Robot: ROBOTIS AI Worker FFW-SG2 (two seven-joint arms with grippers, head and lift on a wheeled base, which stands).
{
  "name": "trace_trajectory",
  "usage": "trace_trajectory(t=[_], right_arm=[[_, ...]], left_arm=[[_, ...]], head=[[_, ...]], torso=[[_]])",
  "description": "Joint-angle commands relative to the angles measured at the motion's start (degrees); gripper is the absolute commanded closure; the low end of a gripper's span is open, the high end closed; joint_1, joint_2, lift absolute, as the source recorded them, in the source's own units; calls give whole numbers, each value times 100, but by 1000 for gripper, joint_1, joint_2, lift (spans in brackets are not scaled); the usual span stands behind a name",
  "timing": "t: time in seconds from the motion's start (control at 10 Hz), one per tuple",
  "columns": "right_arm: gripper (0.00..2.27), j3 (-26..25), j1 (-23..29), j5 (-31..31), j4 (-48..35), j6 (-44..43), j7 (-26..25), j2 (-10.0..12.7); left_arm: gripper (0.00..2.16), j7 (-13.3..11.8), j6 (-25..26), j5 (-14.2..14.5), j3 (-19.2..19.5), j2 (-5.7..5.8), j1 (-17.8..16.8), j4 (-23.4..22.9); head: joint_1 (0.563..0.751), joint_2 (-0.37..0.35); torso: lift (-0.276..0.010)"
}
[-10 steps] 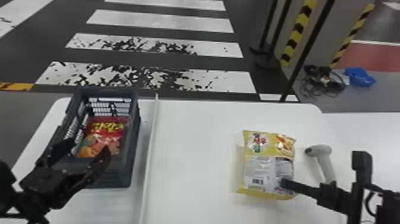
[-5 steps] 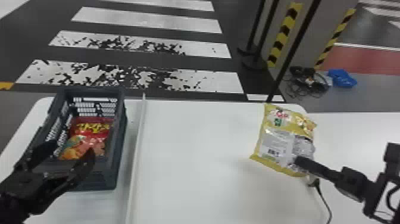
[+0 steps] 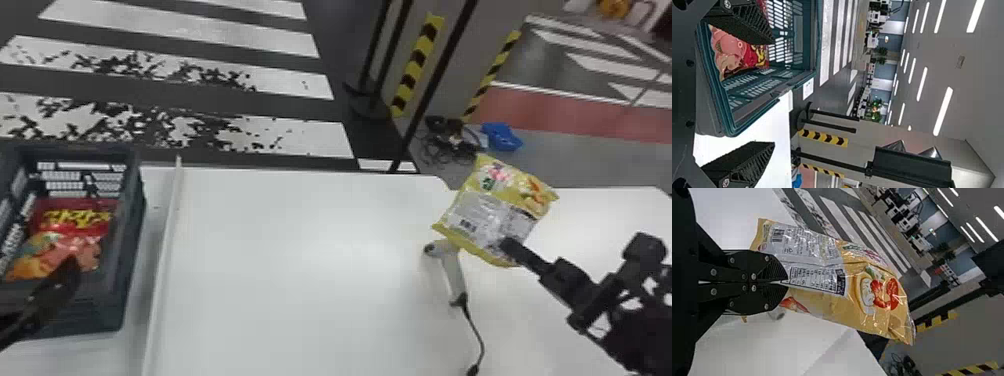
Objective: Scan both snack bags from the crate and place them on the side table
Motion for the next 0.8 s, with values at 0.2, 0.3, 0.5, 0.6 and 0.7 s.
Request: trace_trajectory(t=[0.2, 0.3, 0.5, 0.6, 0.7], right_arm=[[2256, -11, -166, 224, 1010, -1571, -468, -32], [2256, 33, -210, 233, 1317, -2098, -600, -67], [2256, 103, -456, 242, 2240, -3083, -855, -278], [2256, 130, -562, 286, 2741, -3487, -996, -418], [2256, 182, -650, 321, 3216, -3856, -1066, -585]], left_arm=[[83, 0, 0, 0, -11, 9, -10, -8], [83, 0, 0, 0, -11, 9, -10, -8], [83, 0, 0, 0, -20, 9, -18, 1], [83, 0, 0, 0, -20, 9, -36, 9], [83, 0, 0, 9, -20, 18, -45, 18]], head=[[695, -350], [695, -350], [695, -350], [695, -350], [695, -350]], torso=[[-95], [-95], [-95], [-95], [-95]])
